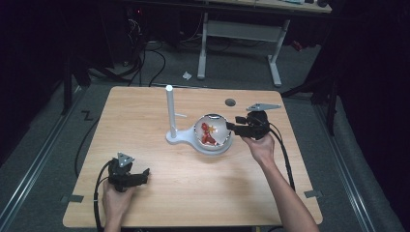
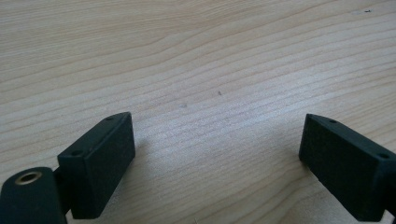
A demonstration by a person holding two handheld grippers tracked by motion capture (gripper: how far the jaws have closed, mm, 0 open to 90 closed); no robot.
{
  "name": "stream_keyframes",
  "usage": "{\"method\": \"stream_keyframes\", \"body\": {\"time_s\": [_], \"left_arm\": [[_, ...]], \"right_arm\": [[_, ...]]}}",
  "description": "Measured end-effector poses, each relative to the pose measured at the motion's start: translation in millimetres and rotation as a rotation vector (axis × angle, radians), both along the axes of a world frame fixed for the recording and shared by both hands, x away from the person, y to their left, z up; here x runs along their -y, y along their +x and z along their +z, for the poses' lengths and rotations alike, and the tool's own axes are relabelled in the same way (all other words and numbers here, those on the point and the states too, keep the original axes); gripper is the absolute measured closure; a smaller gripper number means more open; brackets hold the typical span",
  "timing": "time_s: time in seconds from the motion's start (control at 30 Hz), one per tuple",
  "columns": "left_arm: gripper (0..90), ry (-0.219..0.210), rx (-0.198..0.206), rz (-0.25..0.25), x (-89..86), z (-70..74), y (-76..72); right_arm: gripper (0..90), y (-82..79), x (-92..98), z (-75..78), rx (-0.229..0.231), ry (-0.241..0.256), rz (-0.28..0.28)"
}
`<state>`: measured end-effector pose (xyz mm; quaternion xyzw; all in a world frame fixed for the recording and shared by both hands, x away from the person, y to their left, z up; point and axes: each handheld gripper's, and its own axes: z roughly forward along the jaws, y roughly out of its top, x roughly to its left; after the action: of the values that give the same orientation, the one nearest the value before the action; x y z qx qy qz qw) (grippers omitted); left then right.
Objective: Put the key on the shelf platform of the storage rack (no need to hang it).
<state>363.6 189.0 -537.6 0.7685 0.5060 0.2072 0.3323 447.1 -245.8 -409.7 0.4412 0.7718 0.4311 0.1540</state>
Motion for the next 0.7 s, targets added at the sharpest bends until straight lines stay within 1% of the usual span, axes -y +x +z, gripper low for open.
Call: {"method": "stream_keyframes", "body": {"time_s": [0.07, 0.1, 0.17, 0.23, 0.27, 0.4, 0.6, 0.7], "left_arm": [[10.8, 0.000, 0.000, 0.000, 0.0, 0.0, 0.0], [10.8, 0.000, 0.000, 0.000, 0.0, 0.0, 0.0], [10.8, 0.000, 0.000, 0.000, 0.0, 0.0, 0.0], [10.8, 0.000, 0.000, 0.000, 0.0, 0.0, 0.0], [10.8, 0.000, 0.000, 0.000, 0.0, 0.0, 0.0], [10.9, 0.000, 0.000, 0.000, 0.0, 0.0, 0.0], [10.8, 0.000, 0.000, 0.000, 0.1, 0.0, 0.0], [10.9, 0.000, 0.000, 0.000, 0.1, 0.0, 0.0]], "right_arm": [[45.7, -5.7, 8.5, 4.9, 0.012, 0.008, -0.013], [45.7, -5.7, 8.5, 4.9, 0.012, 0.008, -0.013], [45.8, -11.1, 13.4, 9.4, 0.021, 0.017, -0.022], [45.9, -14.0, 16.3, 10.5, 0.032, 0.020, -0.027], [45.8, -17.8, 20.9, 10.1, 0.031, 0.024, -0.036], [45.7, -23.8, 30.0, 9.8, 0.024, 0.025, -0.056], [45.6, -33.5, 35.0, 18.1, 0.034, 0.018, -0.059], [45.7, -35.6, 36.8, 19.2, 0.038, 0.019, -0.062]]}}
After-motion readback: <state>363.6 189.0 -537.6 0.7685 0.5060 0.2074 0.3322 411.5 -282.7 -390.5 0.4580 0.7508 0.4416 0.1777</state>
